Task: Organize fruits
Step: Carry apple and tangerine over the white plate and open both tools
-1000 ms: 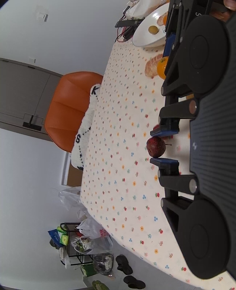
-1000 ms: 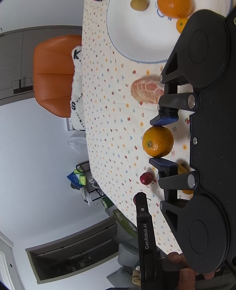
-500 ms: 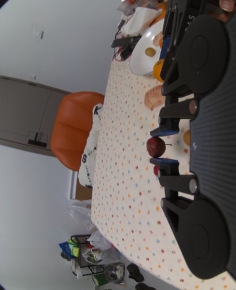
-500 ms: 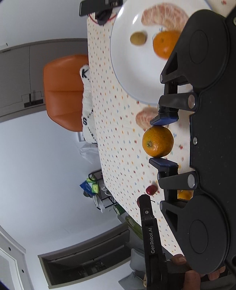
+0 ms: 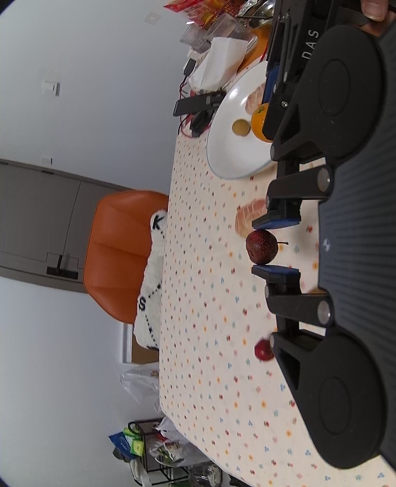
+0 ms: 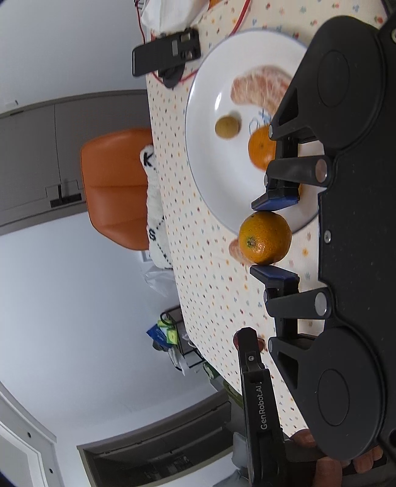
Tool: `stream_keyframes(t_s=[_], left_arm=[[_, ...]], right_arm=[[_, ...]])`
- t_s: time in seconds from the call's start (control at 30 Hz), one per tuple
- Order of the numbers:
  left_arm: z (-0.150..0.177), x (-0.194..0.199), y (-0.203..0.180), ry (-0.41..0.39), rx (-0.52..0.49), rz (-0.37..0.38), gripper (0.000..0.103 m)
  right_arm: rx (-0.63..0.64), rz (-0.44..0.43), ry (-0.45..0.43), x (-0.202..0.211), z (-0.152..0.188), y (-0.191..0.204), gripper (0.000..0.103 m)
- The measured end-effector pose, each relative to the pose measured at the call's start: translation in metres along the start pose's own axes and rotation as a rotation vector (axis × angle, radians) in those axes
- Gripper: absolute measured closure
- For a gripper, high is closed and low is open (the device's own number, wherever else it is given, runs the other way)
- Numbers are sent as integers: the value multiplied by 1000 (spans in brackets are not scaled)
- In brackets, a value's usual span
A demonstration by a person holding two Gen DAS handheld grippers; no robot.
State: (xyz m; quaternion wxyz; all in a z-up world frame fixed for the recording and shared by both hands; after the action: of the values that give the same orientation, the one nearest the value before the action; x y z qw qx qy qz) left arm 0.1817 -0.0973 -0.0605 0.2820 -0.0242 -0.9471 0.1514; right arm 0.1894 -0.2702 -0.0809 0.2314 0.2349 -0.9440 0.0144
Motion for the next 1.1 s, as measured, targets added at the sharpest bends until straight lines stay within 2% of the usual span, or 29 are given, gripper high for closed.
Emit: stream_keyframes(t_s=[0.77,1.1], left_arm=[[19,-36,-89,52,-105,110,80],[25,-57,-108,91,-117,125,80]], right_arm=[[-108,118,-20,24,21,-74,66],[-105,145,-9,23,24,-86,66]])
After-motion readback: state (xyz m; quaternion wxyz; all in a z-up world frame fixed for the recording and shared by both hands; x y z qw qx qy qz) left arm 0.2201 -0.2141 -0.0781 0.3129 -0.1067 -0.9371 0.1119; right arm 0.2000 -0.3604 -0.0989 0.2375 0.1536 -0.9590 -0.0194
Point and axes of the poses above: each gripper's, at about its wrist camera, not at the fingertips, and x roughly against the way its jaws point, y to its left, z to its underside, the point moved 5 cm from there along -x, roughly the way its jaws point, and after that the axes turned 9 degrees about x, right-handed, at the moved point
